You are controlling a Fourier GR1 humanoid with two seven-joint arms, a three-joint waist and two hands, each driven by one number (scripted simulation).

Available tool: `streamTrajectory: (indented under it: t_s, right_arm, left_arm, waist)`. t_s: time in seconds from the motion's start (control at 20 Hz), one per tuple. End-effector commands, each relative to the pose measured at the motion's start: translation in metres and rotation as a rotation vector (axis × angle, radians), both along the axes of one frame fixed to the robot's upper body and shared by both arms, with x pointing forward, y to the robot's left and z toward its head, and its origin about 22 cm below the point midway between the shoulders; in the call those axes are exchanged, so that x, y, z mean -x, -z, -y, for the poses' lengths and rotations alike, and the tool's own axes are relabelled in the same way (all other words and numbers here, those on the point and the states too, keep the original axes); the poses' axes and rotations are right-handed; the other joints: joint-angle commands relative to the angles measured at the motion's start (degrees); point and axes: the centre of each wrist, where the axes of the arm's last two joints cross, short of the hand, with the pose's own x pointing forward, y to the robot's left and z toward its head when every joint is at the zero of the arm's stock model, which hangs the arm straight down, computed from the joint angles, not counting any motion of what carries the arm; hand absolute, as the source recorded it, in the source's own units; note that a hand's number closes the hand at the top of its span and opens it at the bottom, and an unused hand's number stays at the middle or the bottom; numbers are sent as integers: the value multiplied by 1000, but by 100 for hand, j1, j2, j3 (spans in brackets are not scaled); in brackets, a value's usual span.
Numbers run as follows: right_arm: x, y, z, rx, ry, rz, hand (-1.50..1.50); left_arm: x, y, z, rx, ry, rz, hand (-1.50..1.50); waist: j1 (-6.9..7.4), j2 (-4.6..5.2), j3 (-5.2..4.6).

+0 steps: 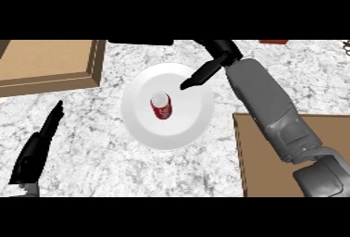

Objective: Pick the can from the tray and place it in the plate

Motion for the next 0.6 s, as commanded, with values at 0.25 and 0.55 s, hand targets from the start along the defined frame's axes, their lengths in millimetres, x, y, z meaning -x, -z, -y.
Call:
streamTrajectory:
  t_s: [0.25, 0.55]
  right_arm:
    - [-11, -15, 88, -133, -1, 47, -150]
    - [-9, -19, 124, -94, 7, 84, -150]
  left_arm:
    - [-12, -15, 5, -4, 30, 25, 0]
    - [-9, -4, 6, 2, 51, 20, 0]
  waist:
    - [166, 96, 12]
    - [294, 161, 13]
